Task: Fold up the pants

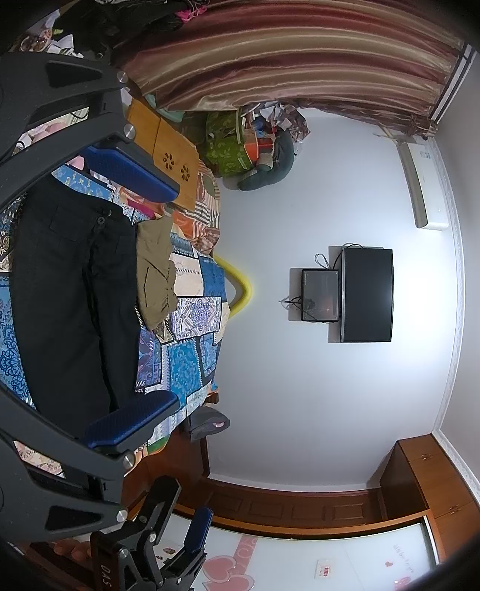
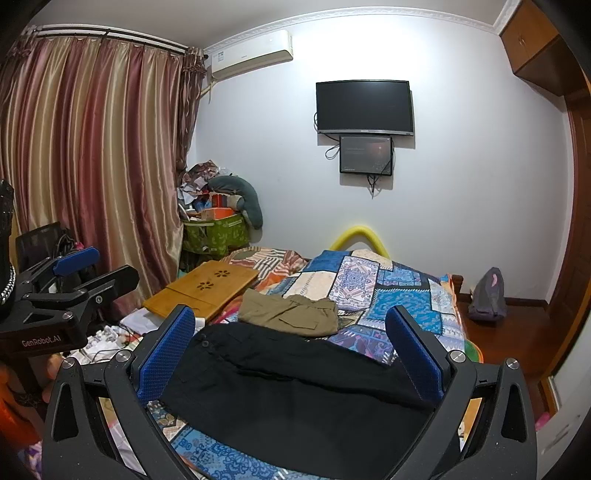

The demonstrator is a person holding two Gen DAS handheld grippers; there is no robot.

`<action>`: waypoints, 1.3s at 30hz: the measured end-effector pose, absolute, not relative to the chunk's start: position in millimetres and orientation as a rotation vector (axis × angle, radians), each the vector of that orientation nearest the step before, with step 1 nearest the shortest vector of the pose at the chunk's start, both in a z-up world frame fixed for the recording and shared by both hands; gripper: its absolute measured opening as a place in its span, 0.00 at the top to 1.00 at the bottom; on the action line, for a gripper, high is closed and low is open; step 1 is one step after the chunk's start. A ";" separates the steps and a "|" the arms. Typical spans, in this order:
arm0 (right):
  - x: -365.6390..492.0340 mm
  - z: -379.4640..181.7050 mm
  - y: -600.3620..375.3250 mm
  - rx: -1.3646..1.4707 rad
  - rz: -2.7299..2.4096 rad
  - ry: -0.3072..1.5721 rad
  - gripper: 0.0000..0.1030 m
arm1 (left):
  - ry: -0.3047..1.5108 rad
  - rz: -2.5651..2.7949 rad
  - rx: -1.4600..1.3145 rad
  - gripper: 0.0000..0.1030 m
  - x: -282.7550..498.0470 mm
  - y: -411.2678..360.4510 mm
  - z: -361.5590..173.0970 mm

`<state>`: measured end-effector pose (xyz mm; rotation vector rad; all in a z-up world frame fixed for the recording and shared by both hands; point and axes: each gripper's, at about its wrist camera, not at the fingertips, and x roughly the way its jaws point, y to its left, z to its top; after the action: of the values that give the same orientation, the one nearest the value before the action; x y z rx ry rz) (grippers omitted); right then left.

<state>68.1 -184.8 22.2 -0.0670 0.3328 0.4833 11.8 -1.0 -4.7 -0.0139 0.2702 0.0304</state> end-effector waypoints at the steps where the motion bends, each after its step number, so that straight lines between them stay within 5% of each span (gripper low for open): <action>1: 68.5 22.0 -185.9 -0.065 0.484 0.333 0.00 | 0.270 0.033 -0.014 0.00 12.3 -1.1 -4.4; 39: 66.5 28.5 -181.7 -0.061 0.489 0.325 0.00 | 0.265 0.042 -0.035 0.00 8.8 4.9 -3.9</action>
<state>66.5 -181.7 28.5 -0.0606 0.3248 0.4893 8.8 4.9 -3.9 -0.0354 0.2647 0.0425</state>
